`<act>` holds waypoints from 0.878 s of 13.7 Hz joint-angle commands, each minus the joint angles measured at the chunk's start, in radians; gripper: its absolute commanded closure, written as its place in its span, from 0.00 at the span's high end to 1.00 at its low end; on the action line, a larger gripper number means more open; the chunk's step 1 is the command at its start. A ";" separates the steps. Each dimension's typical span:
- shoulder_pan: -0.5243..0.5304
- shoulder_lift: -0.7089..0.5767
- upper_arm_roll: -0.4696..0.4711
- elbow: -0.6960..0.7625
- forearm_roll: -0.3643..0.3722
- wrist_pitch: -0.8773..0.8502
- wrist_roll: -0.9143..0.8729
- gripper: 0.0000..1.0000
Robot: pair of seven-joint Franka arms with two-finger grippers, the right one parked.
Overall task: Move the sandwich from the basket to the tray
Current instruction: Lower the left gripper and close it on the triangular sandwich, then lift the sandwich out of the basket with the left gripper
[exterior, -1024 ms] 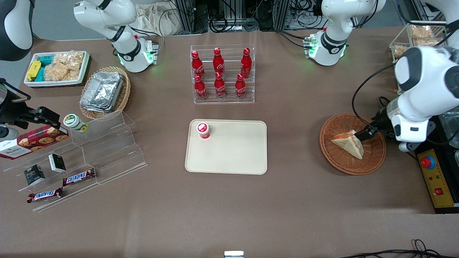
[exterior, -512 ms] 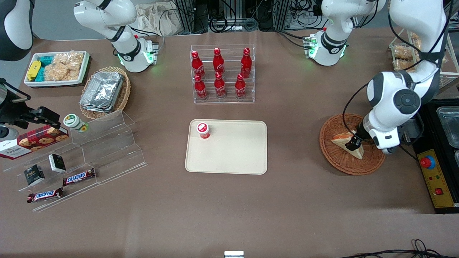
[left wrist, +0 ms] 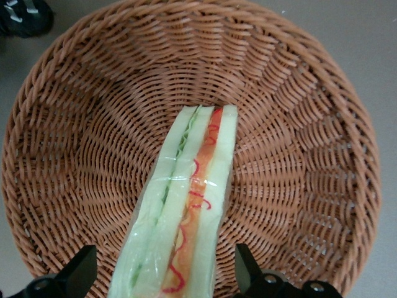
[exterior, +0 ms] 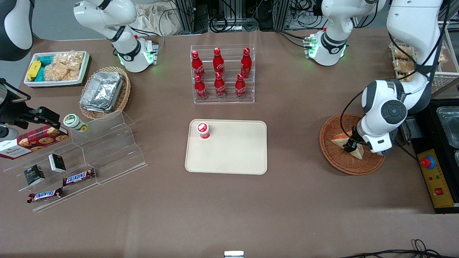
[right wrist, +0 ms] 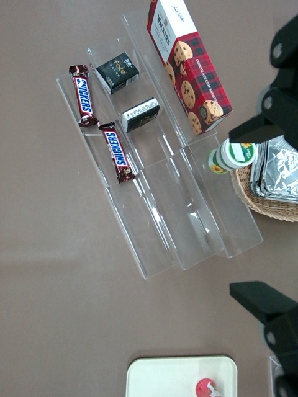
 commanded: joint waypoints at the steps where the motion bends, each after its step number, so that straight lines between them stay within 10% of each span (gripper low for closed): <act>1: 0.006 0.033 -0.002 0.027 0.027 0.006 -0.026 0.63; 2: 0.007 0.027 -0.002 0.027 0.027 0.005 -0.026 0.21; 3: 0.018 0.019 -0.002 0.031 0.025 -0.004 -0.026 0.00; 12: 0.026 -0.008 -0.067 0.422 -0.033 -0.426 0.179 0.00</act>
